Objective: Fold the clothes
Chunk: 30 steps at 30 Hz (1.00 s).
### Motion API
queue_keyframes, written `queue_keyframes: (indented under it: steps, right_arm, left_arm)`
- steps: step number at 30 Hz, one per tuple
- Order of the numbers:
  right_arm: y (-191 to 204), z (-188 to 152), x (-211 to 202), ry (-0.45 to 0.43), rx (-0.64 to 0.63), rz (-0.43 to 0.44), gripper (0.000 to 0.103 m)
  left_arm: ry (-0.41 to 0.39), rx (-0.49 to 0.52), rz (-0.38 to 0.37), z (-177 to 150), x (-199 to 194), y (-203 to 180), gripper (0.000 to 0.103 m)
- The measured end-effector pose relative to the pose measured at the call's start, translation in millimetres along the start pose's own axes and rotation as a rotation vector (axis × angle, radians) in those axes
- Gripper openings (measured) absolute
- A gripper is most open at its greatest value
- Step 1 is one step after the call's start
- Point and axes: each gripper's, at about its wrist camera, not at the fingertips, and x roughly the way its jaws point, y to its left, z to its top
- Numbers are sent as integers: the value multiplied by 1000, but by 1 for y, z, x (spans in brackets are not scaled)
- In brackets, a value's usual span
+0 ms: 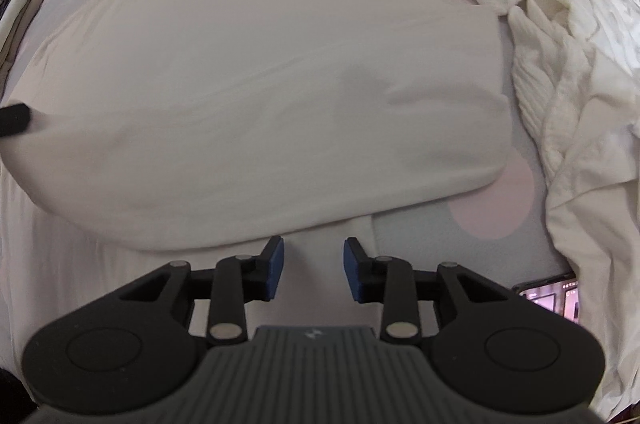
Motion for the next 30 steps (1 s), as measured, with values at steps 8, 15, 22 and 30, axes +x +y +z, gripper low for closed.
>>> queue_keyframes:
  steps: [8,15,22,30]
  right_arm:
    - [-27,19,-6,-123,54,-59,37]
    - [-41,31,2,-174,45,-72,37]
    - [-39,38,-1,-211,38,-83,37]
    - [-28,44,-6,-255,-23,-27,36]
  left_arm:
    - [-126,-36,78,41,-33,19,3]
    - [-152,-106,208,51,-38,72,4]
    - [-170,-177,335,60,-42,123,4]
    - [-139,-182,402,50,-36,140,4]
